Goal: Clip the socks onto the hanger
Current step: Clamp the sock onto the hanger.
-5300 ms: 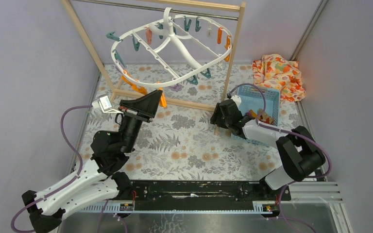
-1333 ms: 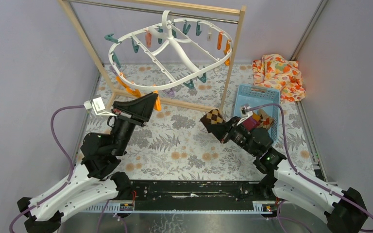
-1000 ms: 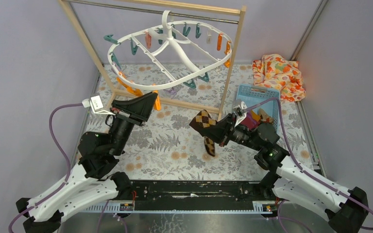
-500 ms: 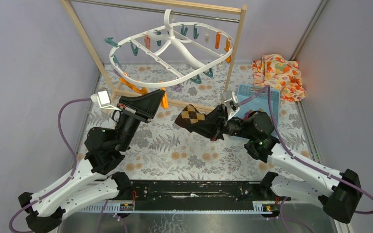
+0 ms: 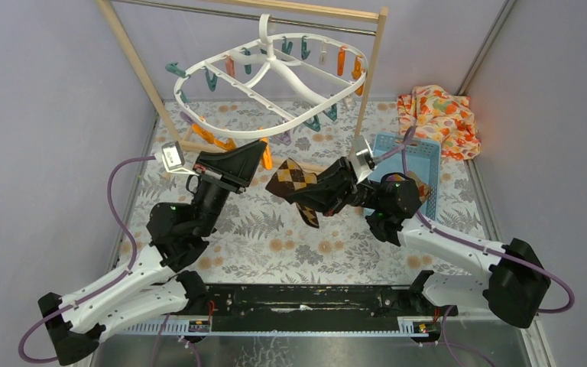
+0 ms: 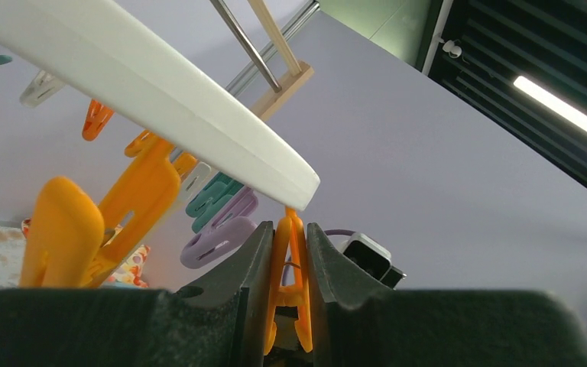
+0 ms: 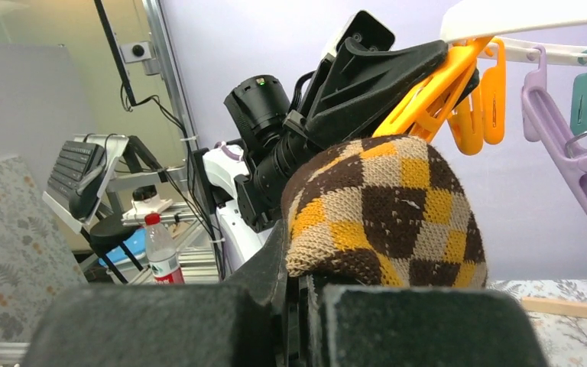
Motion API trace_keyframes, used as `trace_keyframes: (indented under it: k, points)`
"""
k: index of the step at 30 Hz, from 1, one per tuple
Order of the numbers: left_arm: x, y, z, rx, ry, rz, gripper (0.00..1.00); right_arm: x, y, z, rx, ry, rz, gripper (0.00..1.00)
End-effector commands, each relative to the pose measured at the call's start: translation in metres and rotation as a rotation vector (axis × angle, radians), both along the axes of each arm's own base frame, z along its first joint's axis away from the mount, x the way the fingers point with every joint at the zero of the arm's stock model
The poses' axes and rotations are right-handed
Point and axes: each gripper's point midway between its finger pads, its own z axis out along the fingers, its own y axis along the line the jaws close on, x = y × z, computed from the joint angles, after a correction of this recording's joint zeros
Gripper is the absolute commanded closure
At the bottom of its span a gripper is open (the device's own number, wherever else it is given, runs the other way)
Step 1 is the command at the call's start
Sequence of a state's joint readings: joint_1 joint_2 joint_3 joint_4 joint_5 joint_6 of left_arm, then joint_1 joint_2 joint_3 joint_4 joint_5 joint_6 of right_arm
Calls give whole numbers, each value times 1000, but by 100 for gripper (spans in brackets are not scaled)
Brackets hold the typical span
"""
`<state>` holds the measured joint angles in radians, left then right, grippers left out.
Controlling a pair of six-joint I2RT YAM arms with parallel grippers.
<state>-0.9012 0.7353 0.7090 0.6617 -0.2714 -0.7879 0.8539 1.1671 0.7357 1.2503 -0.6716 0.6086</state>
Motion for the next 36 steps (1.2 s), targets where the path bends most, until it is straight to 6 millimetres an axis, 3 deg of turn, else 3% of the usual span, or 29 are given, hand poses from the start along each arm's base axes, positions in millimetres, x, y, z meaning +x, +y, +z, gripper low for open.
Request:
trace_keyframes:
  k: [1,15,36]
  points:
    - [-16,9,26,-105,-83,-50,100,-17,-9,42,135,-103,62,100]
    - [-23,4,36,-141,-105,-110,100,-12,-6,48,129,-118,36,100]
    - [-24,11,58,-148,-147,-66,100,-9,-10,29,99,-62,3,100]
